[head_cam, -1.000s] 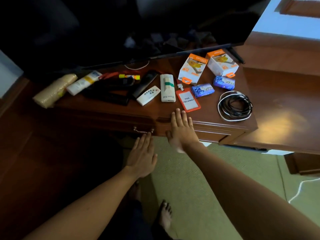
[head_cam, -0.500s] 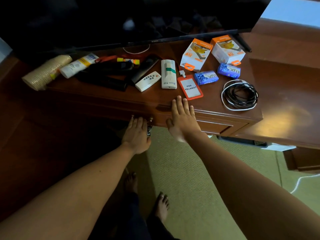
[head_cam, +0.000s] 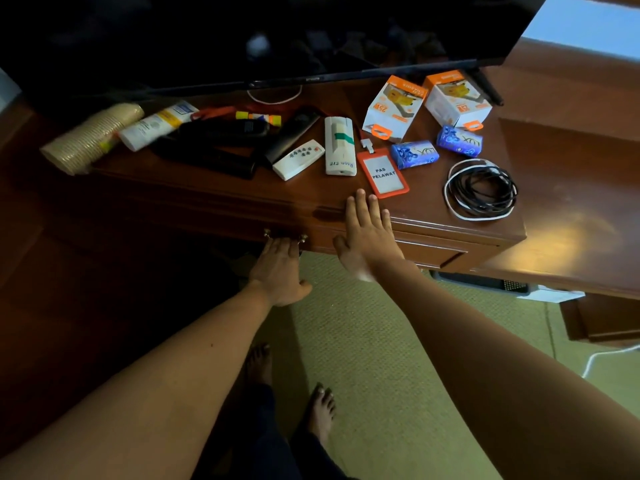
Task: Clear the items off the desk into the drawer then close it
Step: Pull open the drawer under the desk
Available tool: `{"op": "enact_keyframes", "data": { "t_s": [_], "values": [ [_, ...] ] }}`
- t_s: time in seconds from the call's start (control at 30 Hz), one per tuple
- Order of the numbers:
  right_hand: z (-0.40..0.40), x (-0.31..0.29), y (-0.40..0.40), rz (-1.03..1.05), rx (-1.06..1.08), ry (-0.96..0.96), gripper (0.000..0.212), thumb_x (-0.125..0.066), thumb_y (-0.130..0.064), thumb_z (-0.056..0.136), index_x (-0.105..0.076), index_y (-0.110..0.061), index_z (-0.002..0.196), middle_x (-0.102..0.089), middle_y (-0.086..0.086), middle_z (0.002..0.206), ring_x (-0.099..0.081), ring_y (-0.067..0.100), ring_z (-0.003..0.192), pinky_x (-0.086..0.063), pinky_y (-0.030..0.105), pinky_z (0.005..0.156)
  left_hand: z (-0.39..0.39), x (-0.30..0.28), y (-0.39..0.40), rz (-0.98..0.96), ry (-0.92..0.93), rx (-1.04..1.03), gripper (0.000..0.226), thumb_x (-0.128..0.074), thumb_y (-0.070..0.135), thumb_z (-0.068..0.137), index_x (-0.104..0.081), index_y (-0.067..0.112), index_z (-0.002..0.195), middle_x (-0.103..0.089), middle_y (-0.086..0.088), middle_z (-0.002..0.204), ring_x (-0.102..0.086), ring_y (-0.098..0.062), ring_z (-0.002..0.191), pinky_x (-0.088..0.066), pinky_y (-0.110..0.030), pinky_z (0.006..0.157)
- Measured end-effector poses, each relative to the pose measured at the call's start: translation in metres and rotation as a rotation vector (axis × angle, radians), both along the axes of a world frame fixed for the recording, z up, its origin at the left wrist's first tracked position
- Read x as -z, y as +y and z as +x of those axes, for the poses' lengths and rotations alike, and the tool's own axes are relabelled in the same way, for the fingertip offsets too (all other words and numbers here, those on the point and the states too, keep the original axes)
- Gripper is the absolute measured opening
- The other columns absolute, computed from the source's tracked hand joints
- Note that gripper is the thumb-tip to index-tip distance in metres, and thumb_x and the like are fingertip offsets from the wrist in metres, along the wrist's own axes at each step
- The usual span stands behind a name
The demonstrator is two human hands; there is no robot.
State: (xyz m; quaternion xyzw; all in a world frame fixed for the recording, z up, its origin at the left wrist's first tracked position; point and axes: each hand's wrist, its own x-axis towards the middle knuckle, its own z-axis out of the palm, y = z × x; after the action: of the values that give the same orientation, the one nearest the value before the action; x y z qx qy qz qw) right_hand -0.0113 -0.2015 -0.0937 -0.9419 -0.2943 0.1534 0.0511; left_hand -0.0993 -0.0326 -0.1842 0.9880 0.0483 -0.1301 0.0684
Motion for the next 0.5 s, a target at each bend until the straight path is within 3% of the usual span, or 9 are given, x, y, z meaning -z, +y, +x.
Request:
{"op": "enact_keyframes", "data": {
  "t_s": [0.17, 0.5],
  "values": [
    [0.001, -0.003, -0.003, 0.006, 0.000, 0.020, 0.077, -0.032, -0.045, 0.104, 0.010, -0.011, 0.159, 0.022, 0.011, 0.164, 0.022, 0.030, 0.150, 0.010, 0.046, 0.121, -0.011, -0.007, -0.007, 0.012, 0.152, -0.038, 0.114, -0.026, 0.085, 0.084, -0.006, 0.000, 0.157, -0.008, -0.023, 0.164, -0.009, -0.036, 0.152, -0.005, -0.045, 0.125],
    [0.003, -0.004, -0.003, 0.010, 0.006, 0.050, 0.076, -0.031, -0.047, 0.104, 0.009, -0.012, 0.159, 0.021, 0.010, 0.165, 0.022, 0.028, 0.150, 0.010, 0.045, 0.121, -0.039, -0.012, -0.013, 0.045, 0.223, -0.005, 0.120, -0.013, 0.090, 0.079, 0.004, 0.000, 0.157, 0.002, -0.022, 0.165, -0.001, -0.034, 0.153, 0.001, -0.044, 0.124]
  ]
}}
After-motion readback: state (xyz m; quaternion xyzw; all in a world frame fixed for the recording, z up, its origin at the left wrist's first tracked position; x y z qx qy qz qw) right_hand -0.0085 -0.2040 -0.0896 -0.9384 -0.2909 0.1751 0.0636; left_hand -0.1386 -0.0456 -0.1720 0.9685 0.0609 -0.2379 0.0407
